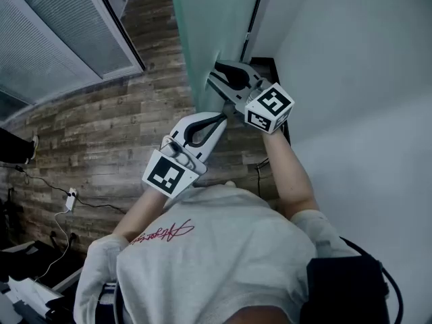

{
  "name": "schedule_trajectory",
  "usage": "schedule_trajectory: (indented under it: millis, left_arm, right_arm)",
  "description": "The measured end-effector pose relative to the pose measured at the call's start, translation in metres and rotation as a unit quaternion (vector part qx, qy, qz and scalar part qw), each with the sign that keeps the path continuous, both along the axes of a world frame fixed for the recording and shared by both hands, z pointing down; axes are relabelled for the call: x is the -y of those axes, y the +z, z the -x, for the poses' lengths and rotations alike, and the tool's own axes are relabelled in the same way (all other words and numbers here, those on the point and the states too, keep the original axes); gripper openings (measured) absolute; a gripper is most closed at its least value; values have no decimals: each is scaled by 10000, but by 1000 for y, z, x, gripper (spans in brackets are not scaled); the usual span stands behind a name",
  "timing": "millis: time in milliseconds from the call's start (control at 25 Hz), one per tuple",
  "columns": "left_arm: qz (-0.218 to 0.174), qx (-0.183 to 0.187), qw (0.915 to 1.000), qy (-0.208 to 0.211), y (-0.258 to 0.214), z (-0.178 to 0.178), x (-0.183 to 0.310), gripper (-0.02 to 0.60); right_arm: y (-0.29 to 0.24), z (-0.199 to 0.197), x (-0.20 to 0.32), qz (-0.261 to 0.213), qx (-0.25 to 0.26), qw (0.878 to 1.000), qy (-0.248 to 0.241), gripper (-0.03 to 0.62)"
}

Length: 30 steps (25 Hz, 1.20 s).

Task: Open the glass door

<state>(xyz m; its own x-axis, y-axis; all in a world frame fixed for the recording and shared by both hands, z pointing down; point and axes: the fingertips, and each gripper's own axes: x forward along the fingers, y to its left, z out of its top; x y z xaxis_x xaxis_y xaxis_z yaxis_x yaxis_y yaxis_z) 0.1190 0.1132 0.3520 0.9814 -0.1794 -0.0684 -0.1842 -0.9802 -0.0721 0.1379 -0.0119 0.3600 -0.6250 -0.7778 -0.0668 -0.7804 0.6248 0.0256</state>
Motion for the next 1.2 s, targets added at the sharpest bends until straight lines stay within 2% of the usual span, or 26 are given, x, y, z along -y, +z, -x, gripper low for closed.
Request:
schedule_trajectory:
  millis: [320,640,920,1200]
  left_arm:
    - [-27,101,9980,621,-2,-70,-62,18]
    - [49,184,9932,1151,5,-111,-97,18]
    - [53,147,9855,1687,3,-155,-131,17]
    - [120,104,9770,2126,-5,-183,-151,17]
  right_arm:
    - [-1,-63,-56,36,41,9998,-165,110]
    - [4,-112,-90,-12,45,9992,-393,112]
    - [5,-157,-125,9,68,9996,-277,111]
    - [0,-196,-150,58,146,9997,-184,110]
